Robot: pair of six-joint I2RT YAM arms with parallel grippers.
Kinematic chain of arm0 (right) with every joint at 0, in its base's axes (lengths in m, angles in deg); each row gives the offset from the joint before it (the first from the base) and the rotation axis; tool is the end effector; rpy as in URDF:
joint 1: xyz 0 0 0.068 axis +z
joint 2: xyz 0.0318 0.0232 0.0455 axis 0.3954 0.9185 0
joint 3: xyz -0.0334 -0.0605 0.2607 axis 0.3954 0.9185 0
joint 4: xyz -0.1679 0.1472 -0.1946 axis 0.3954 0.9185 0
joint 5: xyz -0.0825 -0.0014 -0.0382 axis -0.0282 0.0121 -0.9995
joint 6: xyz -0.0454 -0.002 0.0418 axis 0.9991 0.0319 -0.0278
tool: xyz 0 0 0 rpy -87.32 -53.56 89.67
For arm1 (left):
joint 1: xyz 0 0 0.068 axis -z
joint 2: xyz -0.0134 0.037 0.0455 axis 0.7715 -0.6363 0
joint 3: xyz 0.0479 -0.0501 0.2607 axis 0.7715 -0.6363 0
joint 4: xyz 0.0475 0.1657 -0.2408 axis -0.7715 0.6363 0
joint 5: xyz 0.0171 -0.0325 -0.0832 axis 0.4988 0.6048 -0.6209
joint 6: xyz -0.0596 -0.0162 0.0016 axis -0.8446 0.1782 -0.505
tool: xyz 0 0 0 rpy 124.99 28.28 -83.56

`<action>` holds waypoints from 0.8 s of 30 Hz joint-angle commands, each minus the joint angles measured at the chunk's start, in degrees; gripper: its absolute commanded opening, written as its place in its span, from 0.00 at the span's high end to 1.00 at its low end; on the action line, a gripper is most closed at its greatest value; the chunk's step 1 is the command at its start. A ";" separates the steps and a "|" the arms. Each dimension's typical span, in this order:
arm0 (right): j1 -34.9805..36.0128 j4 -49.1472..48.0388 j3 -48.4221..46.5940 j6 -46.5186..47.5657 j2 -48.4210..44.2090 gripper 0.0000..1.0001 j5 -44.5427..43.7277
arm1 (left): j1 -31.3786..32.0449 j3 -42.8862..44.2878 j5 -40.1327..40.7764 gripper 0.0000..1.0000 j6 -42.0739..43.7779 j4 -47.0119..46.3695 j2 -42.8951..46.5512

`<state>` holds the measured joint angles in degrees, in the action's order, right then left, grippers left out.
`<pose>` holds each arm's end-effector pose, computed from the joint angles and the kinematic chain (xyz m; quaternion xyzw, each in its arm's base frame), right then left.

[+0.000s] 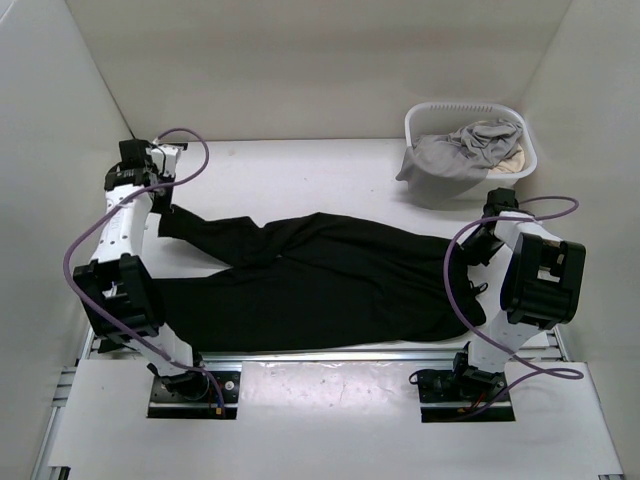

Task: Fold and stack the trousers
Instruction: Flatten the trousers out

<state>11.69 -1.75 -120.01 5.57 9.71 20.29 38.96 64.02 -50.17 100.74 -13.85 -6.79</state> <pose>0.3472 -0.0753 0.1269 0.3688 0.9117 -0.0102 0.1805 0.3880 0.0789 0.2744 0.0836 0.9559 0.0777 0.2705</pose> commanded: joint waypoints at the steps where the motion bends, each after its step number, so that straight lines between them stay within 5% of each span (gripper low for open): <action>1: -0.09 1.51 -3.30 1.71 0.20 1.00 -2.04 | -0.94 -4.20 3.88 0.86 -2.64 -5.17 -0.36; 13: -0.62 5.20 -10.08 4.79 0.28 0.98 -3.64 | -8.33 7.39 6.96 0.86 -2.12 -8.25 -11.16; 14: -1.23 4.60 -10.60 6.61 1.68 0.87 -0.31 | -8.33 7.40 3.82 0.86 -1.42 -7.12 -11.78; 15: -1.24 4.59 -11.91 7.50 2.91 0.58 2.85 | -8.33 7.40 2.40 0.83 -1.41 -6.59 -12.92; 16: -1.24 6.24 -13.14 7.51 4.32 0.46 3.93 | -7.64 7.40 2.38 0.81 -0.80 -6.58 -13.45; 19: -1.24 8.02 -14.83 8.04 7.14 0.29 3.07 | -7.10 6.87 4.14 0.73 -0.80 -5.35 -16.09; 24: -1.85 3.28 -12.54 5.32 3.63 0.26 3.76 | -9.56 9.06 2.83 0.58 -0.80 -4.82 -16.62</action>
<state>10.32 3.60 -132.51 11.75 16.20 22.67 30.96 70.03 -45.76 99.89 -19.29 -24.97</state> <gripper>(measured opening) 0.734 0.414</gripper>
